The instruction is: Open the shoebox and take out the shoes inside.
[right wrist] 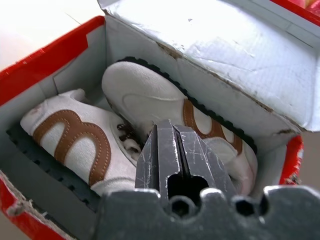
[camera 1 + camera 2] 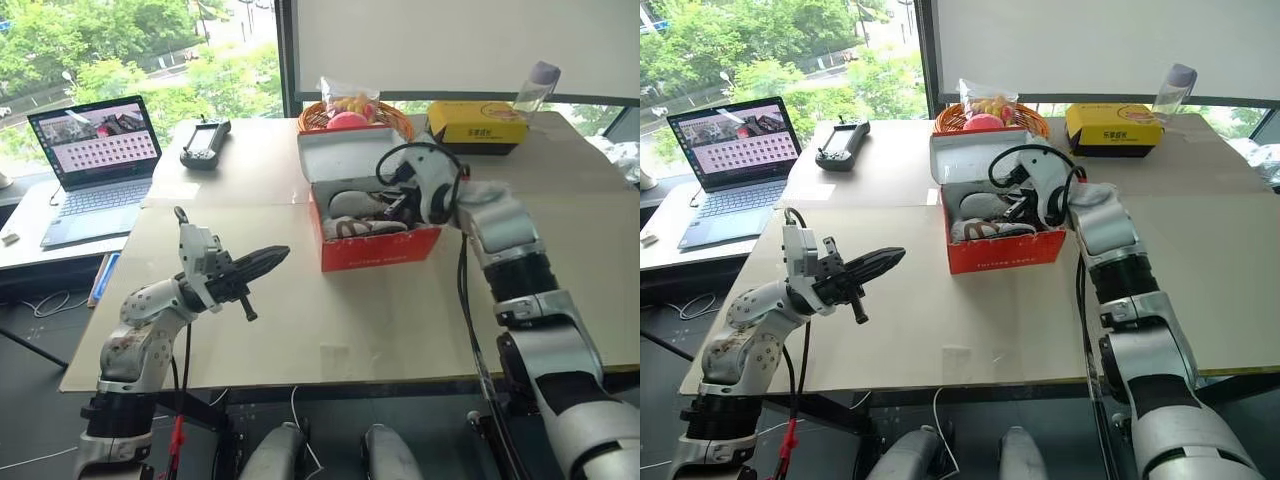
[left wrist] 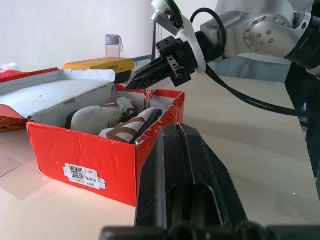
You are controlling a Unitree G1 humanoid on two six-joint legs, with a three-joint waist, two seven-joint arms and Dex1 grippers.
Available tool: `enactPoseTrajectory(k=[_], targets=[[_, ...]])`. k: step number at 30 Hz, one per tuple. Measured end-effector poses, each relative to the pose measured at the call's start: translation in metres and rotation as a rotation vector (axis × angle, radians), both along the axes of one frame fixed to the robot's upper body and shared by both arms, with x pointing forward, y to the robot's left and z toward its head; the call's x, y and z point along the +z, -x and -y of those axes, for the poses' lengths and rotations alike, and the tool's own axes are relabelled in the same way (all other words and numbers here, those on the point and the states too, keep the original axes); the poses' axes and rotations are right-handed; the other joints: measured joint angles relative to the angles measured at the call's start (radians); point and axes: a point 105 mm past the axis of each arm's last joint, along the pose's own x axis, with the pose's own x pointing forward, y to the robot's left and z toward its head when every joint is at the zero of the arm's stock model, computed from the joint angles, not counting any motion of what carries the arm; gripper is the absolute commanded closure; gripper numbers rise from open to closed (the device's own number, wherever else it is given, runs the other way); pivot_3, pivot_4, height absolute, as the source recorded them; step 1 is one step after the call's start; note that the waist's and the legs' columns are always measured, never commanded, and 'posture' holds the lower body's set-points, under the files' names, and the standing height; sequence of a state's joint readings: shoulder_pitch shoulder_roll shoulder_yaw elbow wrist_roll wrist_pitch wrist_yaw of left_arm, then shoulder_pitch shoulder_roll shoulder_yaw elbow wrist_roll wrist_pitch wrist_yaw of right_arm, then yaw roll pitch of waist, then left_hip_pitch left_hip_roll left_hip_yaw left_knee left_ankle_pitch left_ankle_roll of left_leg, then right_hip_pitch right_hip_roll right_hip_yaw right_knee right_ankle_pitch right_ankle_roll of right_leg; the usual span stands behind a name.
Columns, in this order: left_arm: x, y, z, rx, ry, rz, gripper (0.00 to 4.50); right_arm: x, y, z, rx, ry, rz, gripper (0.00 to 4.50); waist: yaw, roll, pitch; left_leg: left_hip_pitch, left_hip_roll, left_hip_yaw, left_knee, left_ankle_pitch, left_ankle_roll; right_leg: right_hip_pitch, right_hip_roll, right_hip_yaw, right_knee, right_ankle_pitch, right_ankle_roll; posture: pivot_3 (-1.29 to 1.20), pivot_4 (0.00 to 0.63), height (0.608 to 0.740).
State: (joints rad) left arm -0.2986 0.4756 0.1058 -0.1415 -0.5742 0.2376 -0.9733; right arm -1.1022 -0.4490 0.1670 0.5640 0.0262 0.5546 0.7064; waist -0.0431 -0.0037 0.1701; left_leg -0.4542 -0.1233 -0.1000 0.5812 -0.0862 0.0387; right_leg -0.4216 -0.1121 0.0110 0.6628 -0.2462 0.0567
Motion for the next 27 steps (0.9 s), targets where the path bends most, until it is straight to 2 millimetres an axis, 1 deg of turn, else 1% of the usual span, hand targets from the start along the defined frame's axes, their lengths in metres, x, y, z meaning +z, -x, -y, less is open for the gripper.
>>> enactPoseTrajectory(k=[1,3,4,5,6,7,8,11,12,15,18,20,23,27], targets=[[0.0,0.0,0.0,0.0,-0.001,0.0,4.5,0.002,-0.004,-0.001,0.003,0.002,-0.005,3.74,-0.001,0.0,0.0,0.0,0.0,0.0,0.0,0.0,0.0,0.0,0.0,0.0,0.0,0.0,0.0,0.0,0.15,0.732],[0.0,0.0,0.0,0.001,-0.002,-0.001,4.5,0.004,-0.008,-0.003,0.025,0.006,-0.016,3.0,0.0,0.0,0.0,0.0,0.0,0.0,0.0,0.0,0.0,0.0,0.0,0.0,0.0,0.0,0.0,0.0,0.15,0.732],[-0.001,0.0,0.0,0.003,-0.007,-0.001,4.5,0.001,-0.007,-0.005,0.06,0.027,-0.033,2.59,0.001,0.0,0.0,0.0,0.0,0.0,0.0,0.0,0.0,0.0,0.001,0.0,0.0,0.0,0.0,0.0,0.15,0.732],[-0.001,0.0,-0.001,0.005,-0.01,-0.002,4.5,-0.001,-0.007,-0.006,0.082,0.04,-0.043,2.29,0.001,0.0,0.0,0.0,0.0,0.0,0.0,0.0,0.0,0.0,0.001,0.0,0.0,0.0,0.0,0.0,0.15,0.732],[-0.001,0.0,-0.001,0.006,-0.012,-0.002,4.5,-0.005,-0.006,-0.008,0.106,0.061,-0.057,2.0,0.002,0.0,0.0,0.0,0.0,0.0,0.0,0.0,0.0,0.0,0.001,0.0,0.0,0.0,0.0,0.0,0.15,0.732],[-0.001,0.0,-0.001,0.006,-0.014,-0.002,4.5,-0.008,-0.005,-0.009,0.13,0.079,-0.073,1.58,0.002,0.0,0.0,0.0,-0.001,0.0,-0.001,0.0,0.0,0.0,0.001,0.0,0.0,0.0,0.0,0.0,0.15,0.732],[-0.002,0.0,-0.001,0.007,-0.016,-0.002,4.5,-0.01,-0.003,-0.01,0.16,0.094,-0.088,1.32,0.002,0.0,0.0,0.0,-0.001,0.0,0.0,0.0,0.0,0.0,0.001,0.0,0.0,0.0,0.0,0.0,0.15,0.732],[-0.002,0.0,-0.002,0.009,-0.023,-0.002,4.5,-0.01,0.007,-0.014,0.31,0.174,-0.123,0.22,0.0,0.0,0.0,0.0,-0.001,0.0,0.0,0.0,0.0,0.0,0.001,0.0,0.0,0.0,0.0,0.0,0.15,0.732],[-0.002,0.0,-0.002,0.01,-0.024,-0.003,4.5,-0.008,0.009,-0.016,0.343,0.194,-0.13,0.06,0.0,0.0,0.0,0.0,-0.001,0.0,0.0,0.0,0.0,0.0,0.002,0.0,0.0,0.0,0.0,0.0,0.15,0.732],[-0.003,-0.001,-0.002,0.012,-0.028,-0.003,4.5,-0.008,0.015,-0.019,0.435,0.25,-0.148,0.06,-0.004,0.0,0.0,0.001,0.0,0.0,0.0,0.0,0.0,0.0,0.002,0.0,0.0,0.0,0.0,0.0,0.15,0.732],[-0.003,-0.001,-0.002,0.014,-0.028,-0.003,4.5,-0.019,0.018,-0.018,0.476,0.309,-0.183,0.06,-0.004,0.0,0.0,0.001,0.0,0.0,-0.001,0.0,0.0,0.0,0.002,0.0,0.0,0.0,0.0,0.0,0.15,0.732],[-0.003,-0.001,-0.002,0.015,-0.028,-0.004,4.5,-0.022,0.015,-0.016,0.465,0.338,-0.185,0.06,-0.004,0.0,0.0,0.001,-0.001,0.0,-0.001,0.0,-0.001,-0.001,0.002,0.001,0.0,0.0,0.0,0.0,0.15,0.732],[-0.003,-0.001,-0.002,0.016,-0.029,-0.004,4.5,-0.022,0.007,-0.023,0.425,0.378,-0.151,0.06,-0.007,0.0,0.0,0.002,0.0,0.0,-0.002,0.0,-0.001,-0.001,0.003,0.001,0.001,0.001,-0.001,0.0,0.15,0.732],[-0.003,-0.002,-0.002,0.023,-0.028,-0.009,4.5,-0.036,0.004,-0.028,0.403,0.389,-0.159,0.06,-0.003,0.0,0.0,0.005,0.0,0.0,-0.004,0.0,-0.002,-0.001,0.003,0.002,0.0,0.001,-0.001,0.0,0.15,0.732]])
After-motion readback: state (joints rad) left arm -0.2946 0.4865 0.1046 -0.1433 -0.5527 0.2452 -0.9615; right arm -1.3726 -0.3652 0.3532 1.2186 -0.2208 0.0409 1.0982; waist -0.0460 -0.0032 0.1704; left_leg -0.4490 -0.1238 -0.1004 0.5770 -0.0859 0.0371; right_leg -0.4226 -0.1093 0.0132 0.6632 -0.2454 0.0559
